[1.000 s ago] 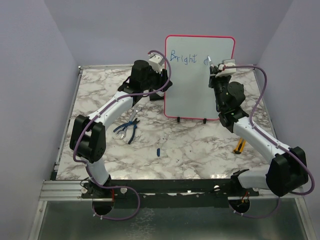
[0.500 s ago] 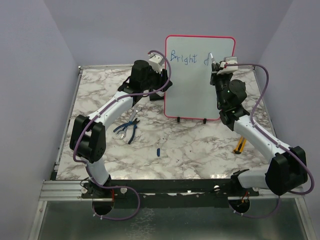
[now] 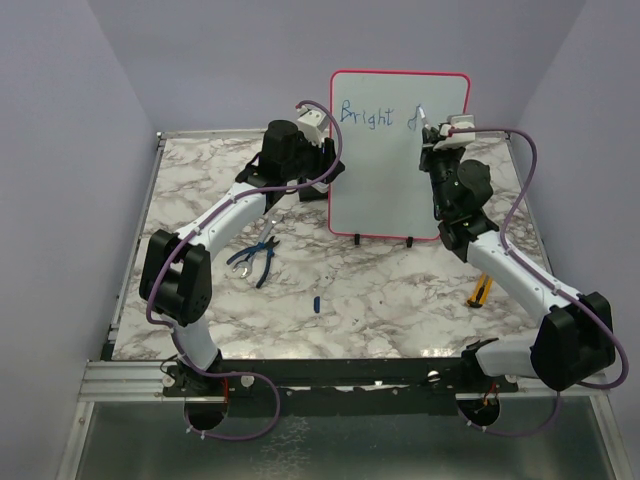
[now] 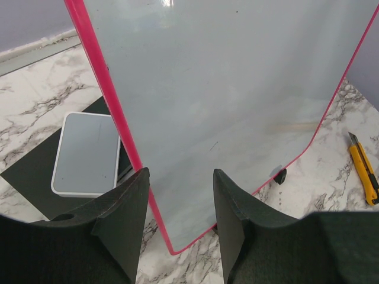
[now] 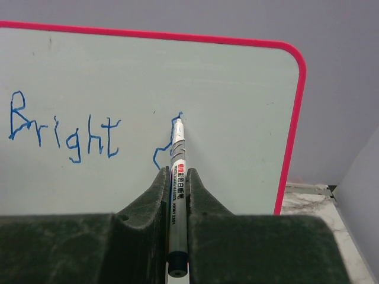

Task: Write a sentence on the whiteboard
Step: Pick up the sentence from the whiteboard.

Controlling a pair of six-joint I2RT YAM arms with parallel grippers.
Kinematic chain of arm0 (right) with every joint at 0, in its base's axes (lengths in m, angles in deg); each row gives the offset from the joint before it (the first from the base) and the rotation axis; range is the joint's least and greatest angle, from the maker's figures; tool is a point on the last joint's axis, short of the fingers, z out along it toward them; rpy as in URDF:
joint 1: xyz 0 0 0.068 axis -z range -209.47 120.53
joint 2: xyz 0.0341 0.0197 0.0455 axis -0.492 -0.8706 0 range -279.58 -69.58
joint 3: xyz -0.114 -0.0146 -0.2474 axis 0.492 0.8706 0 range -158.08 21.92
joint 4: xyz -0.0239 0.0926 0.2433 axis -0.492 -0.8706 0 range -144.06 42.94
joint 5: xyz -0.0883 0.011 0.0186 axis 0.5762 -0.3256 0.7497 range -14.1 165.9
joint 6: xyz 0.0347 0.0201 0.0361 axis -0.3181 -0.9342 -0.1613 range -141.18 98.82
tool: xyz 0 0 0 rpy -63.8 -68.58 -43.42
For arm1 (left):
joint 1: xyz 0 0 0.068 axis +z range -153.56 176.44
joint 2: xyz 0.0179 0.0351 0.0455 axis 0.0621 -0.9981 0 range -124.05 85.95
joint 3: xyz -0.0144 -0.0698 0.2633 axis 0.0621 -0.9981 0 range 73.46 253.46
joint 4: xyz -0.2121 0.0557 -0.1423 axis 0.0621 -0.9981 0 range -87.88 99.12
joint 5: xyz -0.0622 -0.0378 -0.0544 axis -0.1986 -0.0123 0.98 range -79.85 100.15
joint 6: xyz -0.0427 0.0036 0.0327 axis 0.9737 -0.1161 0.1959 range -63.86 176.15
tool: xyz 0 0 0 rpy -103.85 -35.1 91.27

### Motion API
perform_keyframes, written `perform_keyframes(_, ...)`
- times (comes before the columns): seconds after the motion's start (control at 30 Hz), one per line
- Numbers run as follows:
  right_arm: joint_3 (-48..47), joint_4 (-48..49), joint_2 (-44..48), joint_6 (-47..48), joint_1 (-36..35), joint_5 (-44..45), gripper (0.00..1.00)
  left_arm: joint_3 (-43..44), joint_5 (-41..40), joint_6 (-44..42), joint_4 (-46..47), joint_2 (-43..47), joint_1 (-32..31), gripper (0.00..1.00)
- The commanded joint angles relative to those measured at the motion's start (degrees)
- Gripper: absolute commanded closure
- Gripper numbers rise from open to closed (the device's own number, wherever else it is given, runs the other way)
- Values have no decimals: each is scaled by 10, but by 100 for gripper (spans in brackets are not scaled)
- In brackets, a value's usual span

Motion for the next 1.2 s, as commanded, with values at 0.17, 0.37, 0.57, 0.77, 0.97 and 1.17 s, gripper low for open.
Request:
perform_keyframes(0.17, 22, -4, -3, -21, 4, -3, 99, 5, 12, 1, 3, 17, -1, 52)
perform_keyframes(0.37, 37, -5, 3, -26, 3, -1, 99, 5, 12, 2, 3, 18, -1, 52)
perform_keyframes(0.57, 49, -8, 11, -31, 3, 2, 99, 5, 13, 2, 3, 19, -1, 52)
perform_keyframes(0.77, 57, -8, 16, -33, 3, 13, 99, 5, 13, 2, 3, 20, -1, 52)
perform_keyframes(0.97, 63, -2, 22, -29, 3, 30, 99, 4, 11, 1, 3, 20, -1, 52)
perform_keyframes(1.17, 67, -1, 24, -28, 3, 34, 99, 5, 11, 1, 3, 20, -1, 52)
